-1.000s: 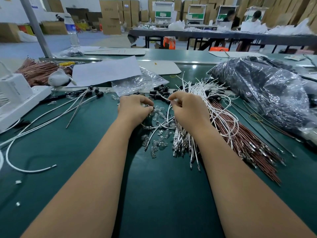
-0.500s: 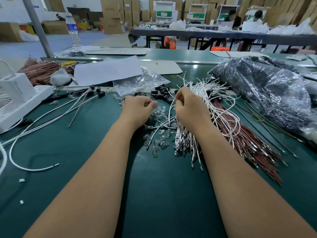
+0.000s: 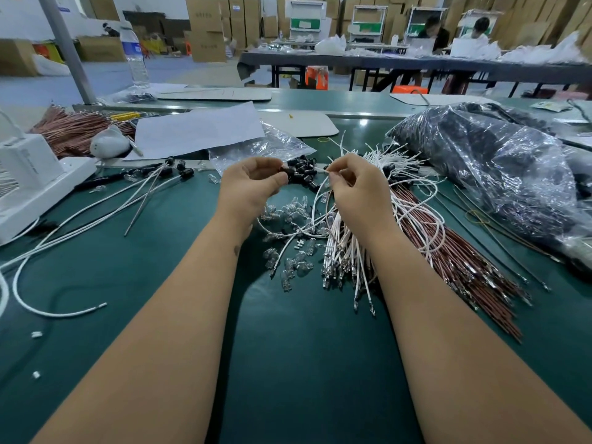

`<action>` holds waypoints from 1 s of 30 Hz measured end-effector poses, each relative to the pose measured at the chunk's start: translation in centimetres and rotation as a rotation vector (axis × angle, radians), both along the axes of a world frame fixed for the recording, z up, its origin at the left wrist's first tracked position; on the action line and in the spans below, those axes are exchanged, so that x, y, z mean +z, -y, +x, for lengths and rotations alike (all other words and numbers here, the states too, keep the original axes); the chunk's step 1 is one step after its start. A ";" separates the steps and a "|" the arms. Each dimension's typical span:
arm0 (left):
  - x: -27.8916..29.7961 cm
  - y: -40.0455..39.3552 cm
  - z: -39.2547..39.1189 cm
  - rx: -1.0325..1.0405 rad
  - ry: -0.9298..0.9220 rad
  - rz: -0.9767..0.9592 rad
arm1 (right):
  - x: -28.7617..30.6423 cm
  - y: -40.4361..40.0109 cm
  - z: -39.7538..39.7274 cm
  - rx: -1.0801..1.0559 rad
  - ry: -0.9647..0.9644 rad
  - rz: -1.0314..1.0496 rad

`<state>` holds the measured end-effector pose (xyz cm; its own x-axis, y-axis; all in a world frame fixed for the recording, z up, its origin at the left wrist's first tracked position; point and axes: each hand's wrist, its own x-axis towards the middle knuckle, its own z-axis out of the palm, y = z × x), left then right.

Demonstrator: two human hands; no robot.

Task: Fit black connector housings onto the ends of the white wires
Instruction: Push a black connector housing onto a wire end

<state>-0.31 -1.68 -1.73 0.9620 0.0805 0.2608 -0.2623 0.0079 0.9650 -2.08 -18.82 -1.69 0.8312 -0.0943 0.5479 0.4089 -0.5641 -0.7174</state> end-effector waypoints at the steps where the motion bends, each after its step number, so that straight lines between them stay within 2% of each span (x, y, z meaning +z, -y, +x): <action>1: 0.1 0.0 0.0 -0.023 -0.025 -0.064 | 0.1 0.0 0.0 0.015 -0.004 0.021; 4: 0.3 0.1 -0.2 -0.089 -0.091 -0.220 | 0.1 0.1 -0.2 0.061 -0.034 0.040; 7: 0.4 0.3 -0.3 -0.146 -0.125 -0.261 | 0.1 0.0 -0.3 0.091 -0.047 0.033; 14: 0.5 0.6 -0.5 -0.256 -0.149 -0.205 | 0.1 -0.2 -0.4 0.082 -0.024 -0.028; 19: 0.5 0.6 -0.7 -0.322 -0.169 -0.261 | 0.0 -0.1 -0.3 0.061 -0.016 -0.038; 24: 0.4 0.7 -0.7 -0.311 -0.140 -0.249 | -0.2 -0.2 -0.2 0.058 -0.012 -0.088; 30: 0.3 0.7 -0.7 -0.286 -0.083 -0.150 | -0.6 -0.3 0.0 0.051 0.004 -0.128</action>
